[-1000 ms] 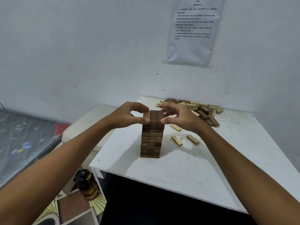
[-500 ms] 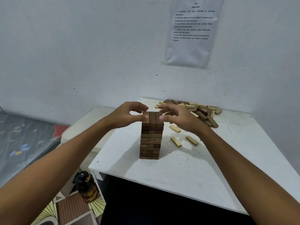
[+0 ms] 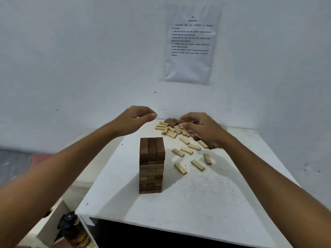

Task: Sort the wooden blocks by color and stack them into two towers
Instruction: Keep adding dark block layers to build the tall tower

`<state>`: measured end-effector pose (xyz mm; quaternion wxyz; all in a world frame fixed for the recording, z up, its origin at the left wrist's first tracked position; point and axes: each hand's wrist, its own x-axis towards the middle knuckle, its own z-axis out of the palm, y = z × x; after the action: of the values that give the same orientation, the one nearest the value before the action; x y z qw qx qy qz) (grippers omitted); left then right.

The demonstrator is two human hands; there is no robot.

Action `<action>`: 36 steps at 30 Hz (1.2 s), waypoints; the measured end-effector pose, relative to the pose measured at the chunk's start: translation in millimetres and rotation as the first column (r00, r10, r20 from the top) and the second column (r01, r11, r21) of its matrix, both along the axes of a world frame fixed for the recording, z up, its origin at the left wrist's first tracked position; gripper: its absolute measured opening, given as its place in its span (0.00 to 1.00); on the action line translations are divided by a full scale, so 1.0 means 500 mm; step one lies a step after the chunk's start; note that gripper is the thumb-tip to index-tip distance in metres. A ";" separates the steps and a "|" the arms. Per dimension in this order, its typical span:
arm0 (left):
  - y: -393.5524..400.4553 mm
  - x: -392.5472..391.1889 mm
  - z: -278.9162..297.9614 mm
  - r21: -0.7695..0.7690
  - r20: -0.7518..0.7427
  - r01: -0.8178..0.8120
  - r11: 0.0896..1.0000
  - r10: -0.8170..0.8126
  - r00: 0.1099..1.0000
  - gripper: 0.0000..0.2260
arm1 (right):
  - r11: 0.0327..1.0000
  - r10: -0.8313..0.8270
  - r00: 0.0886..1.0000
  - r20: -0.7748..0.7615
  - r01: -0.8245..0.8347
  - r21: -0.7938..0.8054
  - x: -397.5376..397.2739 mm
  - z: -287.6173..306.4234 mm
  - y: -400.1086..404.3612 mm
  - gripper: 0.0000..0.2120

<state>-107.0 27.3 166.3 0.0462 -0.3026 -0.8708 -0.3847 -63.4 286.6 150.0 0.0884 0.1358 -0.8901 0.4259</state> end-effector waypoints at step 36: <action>0.219 -0.527 -0.301 -0.232 -0.052 -0.037 0.972 0.026 0.998 0.09 | 0.845 -0.303 0.946 0.115 0.211 0.491 -0.592 -0.258 0.047 0.05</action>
<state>-370.3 137.0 15.9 0.0374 -0.3012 -0.9133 -0.2717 -359.4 310.0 20.8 0.0245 -0.0085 -0.9812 0.1913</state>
